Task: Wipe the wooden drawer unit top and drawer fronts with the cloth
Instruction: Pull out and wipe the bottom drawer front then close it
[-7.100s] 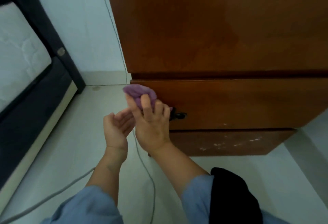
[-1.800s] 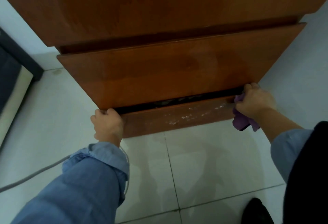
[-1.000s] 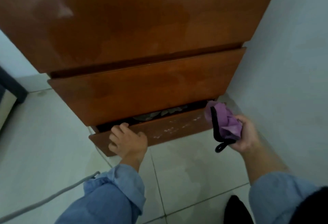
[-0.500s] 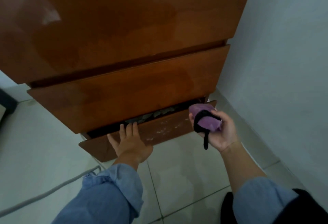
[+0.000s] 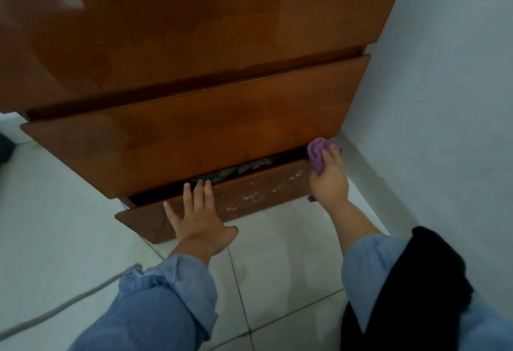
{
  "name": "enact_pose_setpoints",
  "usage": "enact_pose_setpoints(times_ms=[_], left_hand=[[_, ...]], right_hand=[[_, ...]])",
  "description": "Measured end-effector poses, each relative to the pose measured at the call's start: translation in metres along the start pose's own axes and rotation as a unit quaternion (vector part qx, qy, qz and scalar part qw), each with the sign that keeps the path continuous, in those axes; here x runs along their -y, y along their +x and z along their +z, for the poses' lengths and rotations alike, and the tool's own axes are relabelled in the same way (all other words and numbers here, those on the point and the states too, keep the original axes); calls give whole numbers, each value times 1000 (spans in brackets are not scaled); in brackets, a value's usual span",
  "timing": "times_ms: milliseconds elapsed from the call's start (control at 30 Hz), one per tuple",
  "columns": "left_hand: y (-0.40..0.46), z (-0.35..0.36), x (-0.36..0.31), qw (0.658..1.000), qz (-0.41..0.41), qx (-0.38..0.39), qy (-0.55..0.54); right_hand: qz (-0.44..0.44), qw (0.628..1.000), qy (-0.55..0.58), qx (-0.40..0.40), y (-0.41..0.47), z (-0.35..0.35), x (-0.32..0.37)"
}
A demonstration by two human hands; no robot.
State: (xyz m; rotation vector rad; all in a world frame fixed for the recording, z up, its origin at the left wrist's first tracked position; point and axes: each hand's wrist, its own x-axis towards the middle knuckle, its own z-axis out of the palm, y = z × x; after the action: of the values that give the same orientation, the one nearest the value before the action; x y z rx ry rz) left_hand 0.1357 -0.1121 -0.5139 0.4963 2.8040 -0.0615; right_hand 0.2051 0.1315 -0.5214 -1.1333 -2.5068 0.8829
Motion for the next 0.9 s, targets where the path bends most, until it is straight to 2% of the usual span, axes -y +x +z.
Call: enact_pose_setpoints(times_ms=[67, 167, 333, 400, 567, 633, 700, 800, 833, 900], left_hand=[[0, 1, 0, 1000, -1, 0, -2], [0, 1, 0, 1000, 1, 6, -4], [1, -10, 15, 999, 31, 8, -5], [-6, -9, 30, 1000, 3, -15, -18], [-30, 4, 89, 983, -150, -61, -90], [-33, 6, 106, 982, -146, -52, -111], [-32, 10, 114, 979, -115, -56, -156], [-31, 11, 114, 949, -113, -85, -283], [-33, 8, 113, 927, -115, -97, -343], [-36, 1, 112, 854, -126, -135, -487]], right_hand=[[-57, 998, 2, 26, -20, 10, 20], [-124, 986, -17, 109, -45, 28, 46], [-118, 975, -96, 160, -43, 36, 57], [-117, 972, -103, 176, -40, 39, 52], [-107, 982, -12, 157, -44, 43, 51], [-99, 986, 19, 134, -44, 44, 52], [-88, 987, -3, 134, -40, 51, 52], [-57, 991, -20, 120, -44, 62, 63], [-44, 994, -15, 101, -48, 66, 68], [-19, 997, 38, 59, -61, 70, 79]])
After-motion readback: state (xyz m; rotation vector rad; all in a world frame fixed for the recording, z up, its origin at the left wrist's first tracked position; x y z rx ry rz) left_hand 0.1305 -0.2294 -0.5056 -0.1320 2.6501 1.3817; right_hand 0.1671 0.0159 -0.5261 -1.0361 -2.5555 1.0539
